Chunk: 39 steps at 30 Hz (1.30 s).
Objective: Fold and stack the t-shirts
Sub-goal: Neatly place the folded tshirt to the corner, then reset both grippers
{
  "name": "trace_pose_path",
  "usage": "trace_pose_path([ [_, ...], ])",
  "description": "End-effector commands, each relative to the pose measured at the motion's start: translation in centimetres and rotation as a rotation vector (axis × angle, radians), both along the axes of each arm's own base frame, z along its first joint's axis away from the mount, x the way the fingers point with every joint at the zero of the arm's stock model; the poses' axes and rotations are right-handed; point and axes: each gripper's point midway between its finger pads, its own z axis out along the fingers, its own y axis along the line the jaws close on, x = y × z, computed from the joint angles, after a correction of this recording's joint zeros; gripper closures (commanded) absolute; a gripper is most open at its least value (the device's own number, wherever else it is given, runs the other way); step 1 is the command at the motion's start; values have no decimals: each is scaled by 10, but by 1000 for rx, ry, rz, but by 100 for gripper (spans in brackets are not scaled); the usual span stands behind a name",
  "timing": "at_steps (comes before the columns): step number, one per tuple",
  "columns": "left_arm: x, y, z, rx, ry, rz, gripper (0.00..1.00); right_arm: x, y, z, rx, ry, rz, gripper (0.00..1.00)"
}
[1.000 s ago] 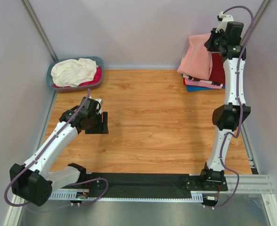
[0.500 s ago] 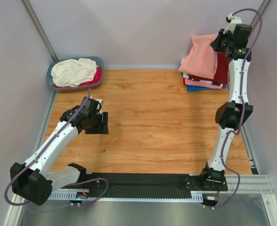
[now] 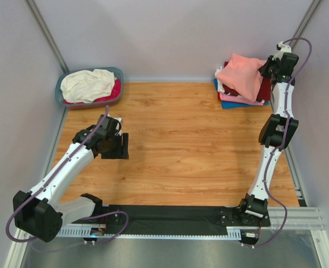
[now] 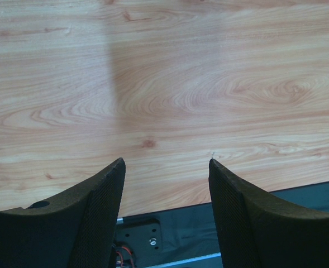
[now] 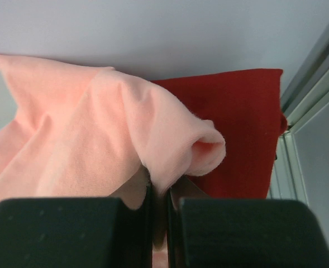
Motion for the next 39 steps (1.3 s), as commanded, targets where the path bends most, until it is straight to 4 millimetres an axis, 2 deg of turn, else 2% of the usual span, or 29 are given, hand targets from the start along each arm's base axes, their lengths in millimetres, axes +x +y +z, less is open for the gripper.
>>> trace_pose_path([
  [1, 3, 1, -1, 15, -7, -3, 32, 21, -33, 29, -117, -166, -111, 100],
  [6, 3, 2, -3, 24, 4, 2, 32, 34, -56, 19, -126, -240, -218, 100],
  [9, 3, 2, -5, 28, 15, 3, 32, 40, -49, 17, -113, -269, -196, 100],
  [11, 3, 2, -7, 32, 21, 4, 32, 44, -46, 22, -117, -310, -190, 99],
  [12, 3, 2, -6, 31, 20, 4, 32, 45, -44, 16, -117, -305, -197, 97],
  [15, 2, 2, -6, 29, 20, 5, 32, 46, -51, 23, -129, -332, -273, 88],
  [17, 3, 2, -3, 26, 9, 6, 32, 42, -56, 33, -127, -342, -317, 59],
  [18, 3, 2, -2, 24, 3, 6, 32, 37, -63, 52, -133, -362, -367, 44],
  [19, 3, 2, -1, 21, -4, 6, 32, 34, -64, 57, -135, -362, -380, 20],
  [21, 2, 1, 1, 16, -12, 2, 32, 26, -69, 77, -132, -383, -426, 6],
  [22, 3, 2, 3, 12, -24, 4, 32, 20, -67, 96, -129, -399, -439, 0],
  [24, 3, 2, 6, 6, -38, 2, 32, 10, -72, 112, -103, -410, -492, 0],
  [25, 2, 2, 9, 2, -50, 2, 32, 1, -72, 128, -96, -408, -509, 0],
  [26, 2, 2, 11, -1, -57, 3, 32, -3, -72, 128, -86, -388, -524, 0],
  [27, 3, 2, 13, -6, -69, 4, 32, -10, -72, 135, -66, -390, -545, 0],
  [28, 2, 2, 15, -14, -83, 4, 32, -17, -70, 132, -45, -355, -548, 0],
  [30, 2, 2, 17, -16, -90, 5, 32, -37, -52, 138, 14, -335, -502, 0],
  [31, 2, 2, 19, -19, -97, 3, 32, -41, -44, 151, 38, -381, -476, 0],
  [32, 2, 2, 20, -19, -99, 4, 32, -53, -27, 153, 68, -368, -415, 0],
  [33, 2, 2, 20, -20, -100, 2, 32, -57, -18, 154, 103, -366, -387, 0],
  [34, 2, 2, 22, -24, -112, 4, 32, -60, -12, 152, 157, -352, -373, 3],
  [35, 2, 2, 23, -27, -114, 1, 32, -60, 11, 149, 206, -324, -261, 8],
  [36, 2, 2, 24, -32, -122, 0, 32, -60, 22, 143, 243, -298, -222, 19],
  [38, 1, 1, 26, -39, -129, -2, 32, -60, 47, 134, 314, -256, -123, 33],
  [39, 1, 0, 26, -44, -128, -5, 32, -59, 55, 119, 339, -210, -111, 40],
])
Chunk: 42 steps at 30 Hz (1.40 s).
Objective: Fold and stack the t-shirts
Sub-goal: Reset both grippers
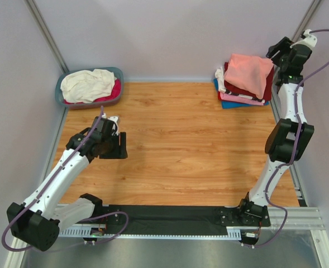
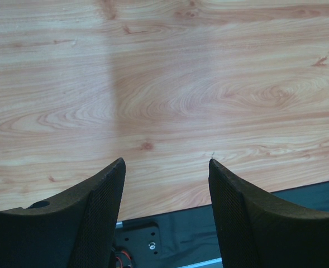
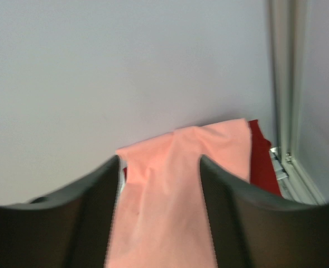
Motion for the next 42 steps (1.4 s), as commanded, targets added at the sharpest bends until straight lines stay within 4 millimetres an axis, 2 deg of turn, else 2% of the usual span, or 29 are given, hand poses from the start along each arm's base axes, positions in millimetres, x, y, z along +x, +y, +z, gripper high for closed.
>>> trace_pose_path([
  [1, 3, -2, 9, -16, -51, -8, 32, 3, 54, -42, 190, 84, 207, 51],
  [2, 3, -2, 9, -19, -53, -8, 32, 5, 58, -51, 218, 101, 223, 55],
  [5, 2, -2, 11, -23, -58, -11, 32, 15, 88, -84, 330, 153, 331, 67],
  [6, 2, -2, 11, -23, -61, -12, 32, 18, 106, -93, 348, 176, 390, 69],
  [7, 2, -2, 12, -24, -62, -12, 32, 25, 114, -111, 370, 213, 409, 71],
  [8, 2, -2, 12, -24, -64, -12, 32, 27, 123, -119, 369, 234, 436, 72],
  [9, 2, -2, 13, -26, -66, -11, 32, 33, 140, -137, 377, 278, 460, 73],
  [12, 2, -1, 12, -22, -66, -8, 32, 37, 168, -155, 347, 332, 506, 75],
  [14, 2, -1, 12, -22, -66, -8, 32, 36, 175, -173, 347, 372, 500, 76],
  [19, 2, -1, 13, -23, -69, -8, 32, 32, 177, -181, 342, 395, 497, 76],
  [20, 2, -1, 13, -23, -68, -8, 32, 31, 177, -177, 329, 397, 498, 75],
  [21, 2, -1, 13, -23, -69, -8, 32, 33, 175, -165, 307, 380, 501, 73],
  [23, 2, -1, 14, -25, -73, -8, 32, 28, 173, -146, 261, 378, 503, 56],
  [24, 2, -1, 15, -28, -77, -9, 32, 26, 173, -134, 244, 370, 503, 44],
  [25, 2, -1, 15, -27, -77, -7, 32, 22, 171, -113, 214, 340, 505, 38],
  [27, 2, -1, 16, -27, -83, -5, 32, 16, 167, -89, 193, 310, 491, 29],
  [28, 2, -1, 16, -29, -85, -6, 32, 9, 168, -64, 180, 274, 490, 26],
  [30, 1, 0, 18, -30, -93, -4, 31, 0, 169, -39, 168, 238, 484, 22],
  [31, 1, 0, 19, -30, -98, -5, 30, -12, 171, -10, 157, 195, 489, 22],
  [33, 1, 1, 23, -34, -116, -1, 29, -26, 179, 2, 155, 191, 506, 21],
  [34, 0, 2, 25, -38, -123, 1, 28, -41, 184, 17, 146, 179, 511, 20],
  [35, 0, 1, 26, -43, -129, 1, 27, -50, 192, 22, 141, 181, 515, 20],
  [36, 1, 6, 30, -30, -152, 16, 27, -69, 199, 44, 130, 155, 522, 20],
  [37, 1, 7, 31, -28, -160, 23, 26, -79, 206, 44, 131, 162, 533, 20],
  [38, 1, 10, 33, -22, -172, 35, 25, -90, 219, 17, 149, 226, 536, 20],
  [39, 1, 12, 36, -19, -187, 46, 22, -111, 227, 31, 148, 201, 541, 20],
  [40, 1, 15, 38, -14, -197, 54, 19, -123, 236, 25, 150, 208, 554, 20],
  [41, 1, 17, 39, -10, -203, 64, 16, -139, 267, 18, 150, 222, 613, 20],
  [42, 0, 19, 43, -12, -220, 73, 8, -163, 279, -4, 163, 251, 636, 20],
])
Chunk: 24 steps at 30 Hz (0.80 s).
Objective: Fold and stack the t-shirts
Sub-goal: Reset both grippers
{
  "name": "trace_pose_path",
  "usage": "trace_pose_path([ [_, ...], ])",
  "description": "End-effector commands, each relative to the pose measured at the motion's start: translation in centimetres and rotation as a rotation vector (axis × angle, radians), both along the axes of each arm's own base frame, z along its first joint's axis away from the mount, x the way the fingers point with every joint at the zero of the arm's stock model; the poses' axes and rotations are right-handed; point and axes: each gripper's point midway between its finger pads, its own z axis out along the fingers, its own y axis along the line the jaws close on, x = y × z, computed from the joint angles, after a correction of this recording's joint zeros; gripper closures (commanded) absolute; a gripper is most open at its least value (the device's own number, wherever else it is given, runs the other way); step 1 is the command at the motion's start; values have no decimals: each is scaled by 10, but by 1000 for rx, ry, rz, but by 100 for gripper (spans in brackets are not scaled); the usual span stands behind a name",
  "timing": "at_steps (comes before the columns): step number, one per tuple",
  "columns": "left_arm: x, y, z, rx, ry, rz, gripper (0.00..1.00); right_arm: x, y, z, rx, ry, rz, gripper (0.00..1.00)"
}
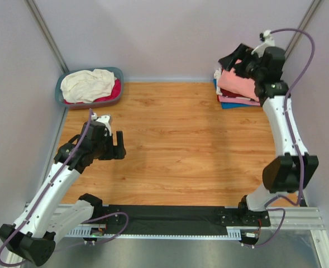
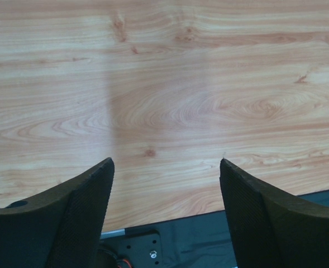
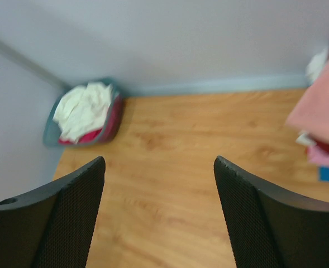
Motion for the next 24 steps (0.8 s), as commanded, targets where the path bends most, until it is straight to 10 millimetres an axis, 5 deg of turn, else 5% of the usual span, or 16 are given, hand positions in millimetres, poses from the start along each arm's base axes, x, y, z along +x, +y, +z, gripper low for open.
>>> trace_pose_path([
  [1, 4, 10, 13, 13, -75, 52, 5, -52, 58, -55, -4, 97, 114, 20],
  [5, 3, 15, 20, 8, -108, 75, 0, -140, 138, -112, -22, 144, 294, 20],
  [8, 1, 19, 30, -1, -161, 84, 0, -202, 176, -148, 16, 169, 412, 20],
  [9, 0, 21, 34, -7, -190, 94, 0, -223, 179, -172, 19, 193, 437, 20],
  [12, 1, 27, 42, -6, -267, 106, 0, -264, 201, -180, 92, 161, 531, 17],
  [13, 2, 28, 45, -12, -291, 106, 0, -279, 199, -208, 86, 205, 550, 16],
  [15, 0, 31, 49, -11, -327, 112, 0, -292, 201, -208, 127, 164, 574, 9],
  [16, 0, 35, 51, -2, -344, 124, 0, -301, 194, -234, 119, 201, 569, 6],
  [17, -1, 37, 55, -8, -373, 130, 0, -302, 194, -232, 146, 175, 573, 2],
  [24, -8, 43, 69, -42, -505, 138, 0, -315, 180, -257, 182, 150, 557, 2],
])
